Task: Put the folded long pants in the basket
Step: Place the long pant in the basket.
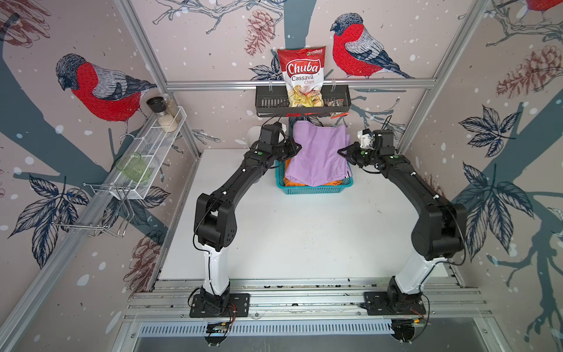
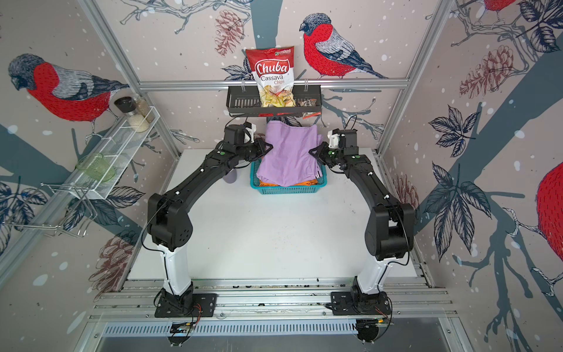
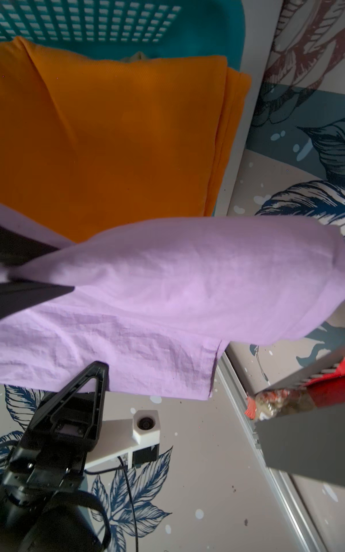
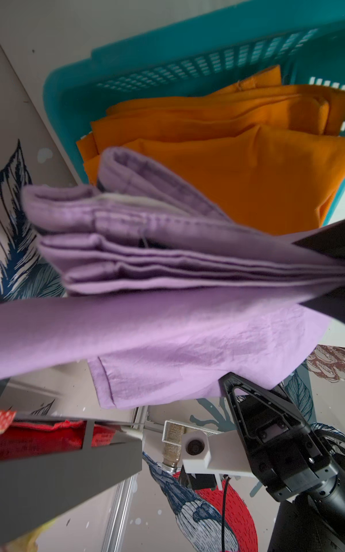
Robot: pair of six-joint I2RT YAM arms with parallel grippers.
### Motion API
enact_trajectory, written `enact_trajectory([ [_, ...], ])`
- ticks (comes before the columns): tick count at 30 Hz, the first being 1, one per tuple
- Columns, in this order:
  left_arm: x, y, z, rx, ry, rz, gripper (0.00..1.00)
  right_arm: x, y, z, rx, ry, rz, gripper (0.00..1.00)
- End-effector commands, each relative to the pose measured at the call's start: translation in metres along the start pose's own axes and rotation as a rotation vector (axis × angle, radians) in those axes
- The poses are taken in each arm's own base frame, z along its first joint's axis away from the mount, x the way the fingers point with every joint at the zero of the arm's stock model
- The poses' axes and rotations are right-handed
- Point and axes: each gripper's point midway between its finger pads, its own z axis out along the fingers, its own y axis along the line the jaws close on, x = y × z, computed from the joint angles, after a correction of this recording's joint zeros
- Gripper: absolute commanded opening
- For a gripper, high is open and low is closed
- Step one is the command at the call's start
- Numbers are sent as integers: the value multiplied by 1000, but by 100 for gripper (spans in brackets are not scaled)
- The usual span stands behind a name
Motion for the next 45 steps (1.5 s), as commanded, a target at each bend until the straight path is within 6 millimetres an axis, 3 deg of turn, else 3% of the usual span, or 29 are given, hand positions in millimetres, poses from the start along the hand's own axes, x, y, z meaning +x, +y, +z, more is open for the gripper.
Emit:
enact_trajectory([
  [1, -4, 11, -1, -6, 9, -43, 0, 1, -4, 15, -10, 38, -22, 0],
  [9, -1, 69, 14, -102, 19, -84, 0, 11, -72, 47, 180, 76, -24, 0],
  [16, 28, 119, 43, -172, 91, -88, 0, 23, -126, 61, 336, 98, -44, 0],
  [21, 47, 152, 49, -256, 114, -81, 0, 35, -155, 65, 421, 100, -56, 0],
  [26, 61, 175, 52, -311, 137, -86, 0, 38, -171, 70, 474, 93, -68, 0],
  [30, 60, 172, 54, -294, 141, -81, 0, 30, -161, 69, 450, 72, -86, 1],
  [32, 52, 163, 53, -275, 128, -67, 0, 21, -149, 66, 427, 48, -108, 8],
  [35, 37, 145, 51, -238, 109, -39, 0, 3, -125, 60, 385, 13, -147, 29],
  [38, 20, 125, 47, -206, 90, -11, 26, -16, -100, 53, 349, -27, -188, 46],
  [41, 3, 107, 41, -187, 68, 13, 57, -34, -80, 44, 335, -66, -225, 55],
  [43, -5, 96, 35, -179, 57, 29, 69, -43, -69, 35, 337, -89, -247, 57],
  [45, -9, 88, 28, -176, 50, 44, 72, -49, -62, 24, 355, -110, -269, 59],
])
